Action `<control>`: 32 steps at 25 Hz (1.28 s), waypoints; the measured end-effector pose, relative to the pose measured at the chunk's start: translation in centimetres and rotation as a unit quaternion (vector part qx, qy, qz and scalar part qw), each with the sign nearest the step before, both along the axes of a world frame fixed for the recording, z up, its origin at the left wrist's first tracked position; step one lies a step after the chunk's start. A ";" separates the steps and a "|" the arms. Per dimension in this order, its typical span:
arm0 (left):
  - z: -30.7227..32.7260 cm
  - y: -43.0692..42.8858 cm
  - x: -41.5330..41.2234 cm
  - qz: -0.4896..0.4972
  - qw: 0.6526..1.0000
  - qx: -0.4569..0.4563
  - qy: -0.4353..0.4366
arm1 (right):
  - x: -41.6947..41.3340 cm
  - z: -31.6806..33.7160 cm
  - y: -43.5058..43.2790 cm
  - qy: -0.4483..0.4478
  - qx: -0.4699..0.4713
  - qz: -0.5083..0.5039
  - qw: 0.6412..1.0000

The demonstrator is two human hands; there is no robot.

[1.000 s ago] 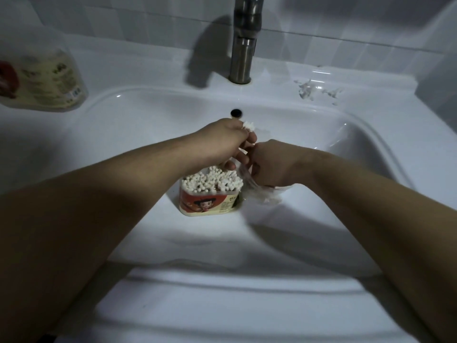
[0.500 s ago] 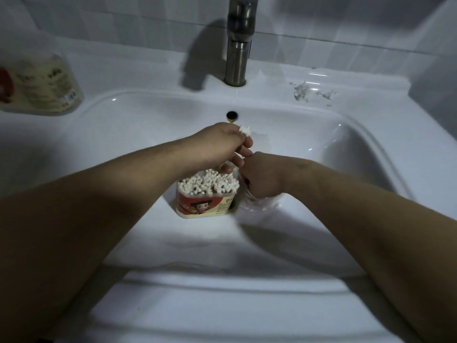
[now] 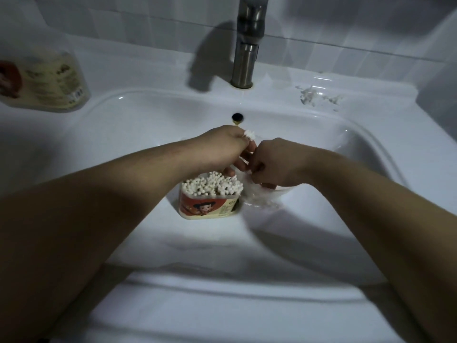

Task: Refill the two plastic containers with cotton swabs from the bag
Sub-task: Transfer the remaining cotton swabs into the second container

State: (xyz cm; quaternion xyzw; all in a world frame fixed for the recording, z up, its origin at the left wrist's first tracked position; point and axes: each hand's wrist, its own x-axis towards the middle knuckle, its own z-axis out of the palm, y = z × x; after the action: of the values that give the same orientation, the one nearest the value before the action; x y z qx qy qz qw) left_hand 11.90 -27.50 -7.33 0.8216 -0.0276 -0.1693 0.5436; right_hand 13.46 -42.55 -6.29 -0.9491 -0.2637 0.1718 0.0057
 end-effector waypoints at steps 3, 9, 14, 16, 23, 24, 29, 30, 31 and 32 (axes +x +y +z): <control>-0.1 -0.1 0.0 0.011 1.000 0.002 -0.001 | 0.0 1.3 -0.9 0.043 0.112 -0.065 0.991; -0.4 0.1 0.0 0.029 0.999 -0.041 -0.008 | 0.8 1.9 -2.4 0.033 0.408 -0.184 0.894; -0.4 0.1 -0.1 0.032 0.985 -0.164 0.046 | 0.9 1.8 -2.1 0.033 0.493 -0.210 0.844; -0.3 0.1 -0.1 0.036 0.982 -0.180 0.049 | 1.1 1.5 -2.1 -0.019 0.462 -0.201 0.864; 0.0 -0.1 -0.3 0.040 0.981 -0.182 0.059 | 0.8 0.9 -1.8 -0.006 0.374 -0.134 0.918; 0.1 -0.2 -0.3 0.045 0.980 -0.182 0.062 | 0.7 1.0 -1.8 -0.001 0.349 -0.120 0.929; 0.3 -0.4 0.0 0.113 0.976 -0.172 0.069 | 0.6 1.2 -1.9 0.030 0.323 -0.154 0.933; 0.3 -0.4 0.2 0.127 0.975 -0.167 0.069 | 0.6 1.3 -2.0 0.030 0.316 -0.160 0.935; 0.3 -0.3 0.3 0.136 0.974 -0.166 0.070 | 0.4 1.4 -2.0 0.032 0.302 -0.154 0.940; 0.3 -0.3 0.3 0.140 0.974 -0.165 0.072 | 0.1 1.6 -2.0 0.040 0.283 -0.141 0.948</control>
State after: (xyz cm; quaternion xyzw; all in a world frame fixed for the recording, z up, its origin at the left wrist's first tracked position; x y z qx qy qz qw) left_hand 12.18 -27.76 -7.01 0.7018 0.0988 -0.1432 0.6908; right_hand 13.60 -44.51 -4.71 -0.9283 -0.1647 0.1248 0.3091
